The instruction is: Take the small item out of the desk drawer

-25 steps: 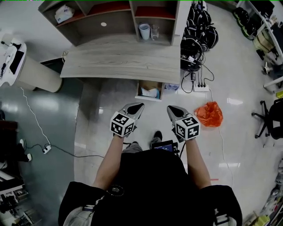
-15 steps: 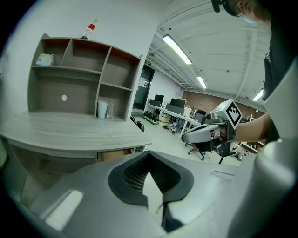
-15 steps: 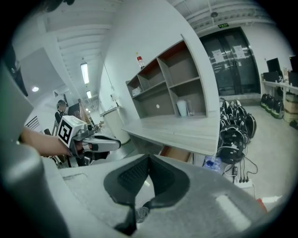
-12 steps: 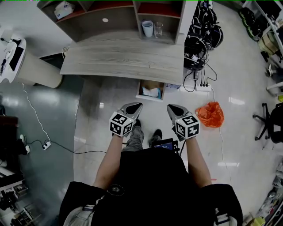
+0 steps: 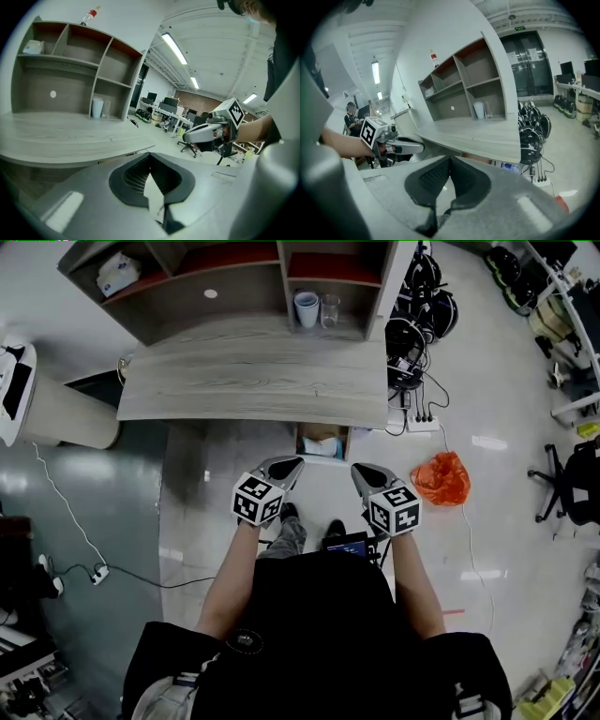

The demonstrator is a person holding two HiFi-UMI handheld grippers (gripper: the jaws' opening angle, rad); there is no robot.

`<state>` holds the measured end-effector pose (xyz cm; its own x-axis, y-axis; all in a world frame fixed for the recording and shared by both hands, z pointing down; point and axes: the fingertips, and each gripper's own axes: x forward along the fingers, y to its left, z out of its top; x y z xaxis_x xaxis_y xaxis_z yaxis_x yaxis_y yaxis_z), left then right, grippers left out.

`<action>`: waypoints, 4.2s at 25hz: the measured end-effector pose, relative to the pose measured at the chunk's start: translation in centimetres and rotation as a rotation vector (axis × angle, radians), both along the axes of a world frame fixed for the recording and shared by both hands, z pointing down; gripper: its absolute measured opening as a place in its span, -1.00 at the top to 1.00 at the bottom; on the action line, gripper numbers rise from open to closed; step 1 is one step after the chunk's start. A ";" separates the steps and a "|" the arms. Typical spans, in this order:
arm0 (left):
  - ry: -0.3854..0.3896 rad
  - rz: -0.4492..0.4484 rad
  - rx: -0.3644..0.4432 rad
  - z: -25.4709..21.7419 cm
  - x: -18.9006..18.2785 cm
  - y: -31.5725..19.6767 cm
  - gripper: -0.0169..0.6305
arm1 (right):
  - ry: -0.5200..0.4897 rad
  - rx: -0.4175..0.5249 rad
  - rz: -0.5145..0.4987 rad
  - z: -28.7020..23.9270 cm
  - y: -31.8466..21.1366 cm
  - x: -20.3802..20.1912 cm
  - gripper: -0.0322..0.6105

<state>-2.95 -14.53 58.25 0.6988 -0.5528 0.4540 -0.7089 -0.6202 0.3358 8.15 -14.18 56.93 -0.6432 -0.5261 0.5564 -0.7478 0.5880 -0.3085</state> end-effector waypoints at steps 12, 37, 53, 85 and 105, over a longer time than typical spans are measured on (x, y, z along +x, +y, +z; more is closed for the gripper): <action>0.035 0.151 0.003 0.1 -3.1 -2.3 0.94 | 0.033 0.015 0.086 -0.2 -1.7 -4.9 0.89; 0.024 0.095 0.021 -1.0 -0.4 -3.9 0.94 | 0.039 0.023 -0.038 -0.5 -4.3 -3.2 0.89; 0.015 0.079 -0.009 -0.2 0.2 -4.3 0.94 | 0.031 -0.011 -0.058 0.5 -4.6 -2.5 0.89; 0.018 -0.002 -0.145 6.2 0.2 -5.8 0.94 | 0.229 -0.034 -0.366 9.8 -8.9 -4.3 0.89; 0.021 -0.056 -0.233 13.3 -0.3 -6.1 0.94 | 0.379 -0.105 -0.635 20.2 -8.9 -6.3 0.77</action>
<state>-3.22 -20.61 71.58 0.6804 -0.4731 0.5597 -0.7316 -0.4840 0.4802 1.82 -23.10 77.18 -0.5601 -0.0491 0.8270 -0.3400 0.9239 -0.1755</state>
